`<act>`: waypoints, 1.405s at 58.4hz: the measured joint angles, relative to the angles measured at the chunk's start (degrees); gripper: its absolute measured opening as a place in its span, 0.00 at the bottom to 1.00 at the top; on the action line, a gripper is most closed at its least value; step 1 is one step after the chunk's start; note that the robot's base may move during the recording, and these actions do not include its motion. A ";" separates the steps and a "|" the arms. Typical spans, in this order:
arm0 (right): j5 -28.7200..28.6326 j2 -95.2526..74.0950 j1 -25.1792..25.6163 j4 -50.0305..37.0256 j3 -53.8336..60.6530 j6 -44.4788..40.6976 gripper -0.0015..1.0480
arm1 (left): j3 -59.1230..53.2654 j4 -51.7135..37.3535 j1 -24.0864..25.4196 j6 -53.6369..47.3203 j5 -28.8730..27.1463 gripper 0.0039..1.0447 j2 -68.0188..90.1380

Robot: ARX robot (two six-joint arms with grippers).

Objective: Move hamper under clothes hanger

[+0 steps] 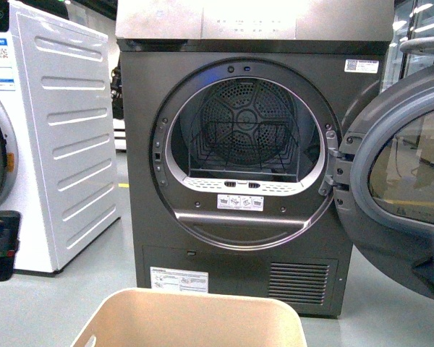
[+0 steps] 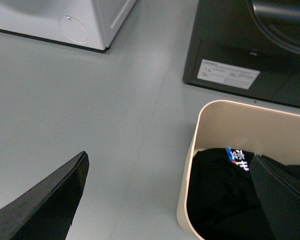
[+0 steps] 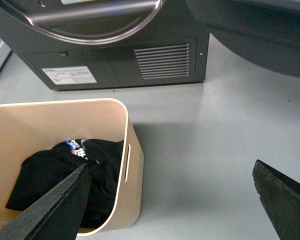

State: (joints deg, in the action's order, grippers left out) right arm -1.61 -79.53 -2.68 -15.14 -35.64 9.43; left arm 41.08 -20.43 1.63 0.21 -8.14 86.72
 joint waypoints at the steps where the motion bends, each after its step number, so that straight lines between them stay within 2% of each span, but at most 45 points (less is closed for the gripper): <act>1: 0.24 -1.75 -0.35 0.31 -1.11 -0.13 0.92 | 1.01 0.35 -0.37 -0.26 0.35 0.94 1.33; 21: 3.48 -22.67 -5.99 2.25 -16.00 -0.33 0.92 | 11.91 1.03 -1.97 -4.37 1.31 0.94 18.18; 37: 4.35 -34.25 -7.89 1.84 -23.54 2.43 0.92 | 14.25 -6.16 -2.05 -1.70 1.97 0.94 31.50; 57: 4.61 -45.33 -9.29 -0.24 -26.10 3.56 0.92 | 16.35 -13.03 -2.54 1.90 2.40 0.94 40.06; 82: 5.68 -50.77 -10.69 -1.05 -28.28 3.96 0.92 | 19.54 -13.60 -3.91 3.37 1.64 0.94 45.88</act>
State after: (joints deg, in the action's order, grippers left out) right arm 4.08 -130.30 -13.37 -16.19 -63.92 13.39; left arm 60.62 -34.02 -2.28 3.57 -6.50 132.60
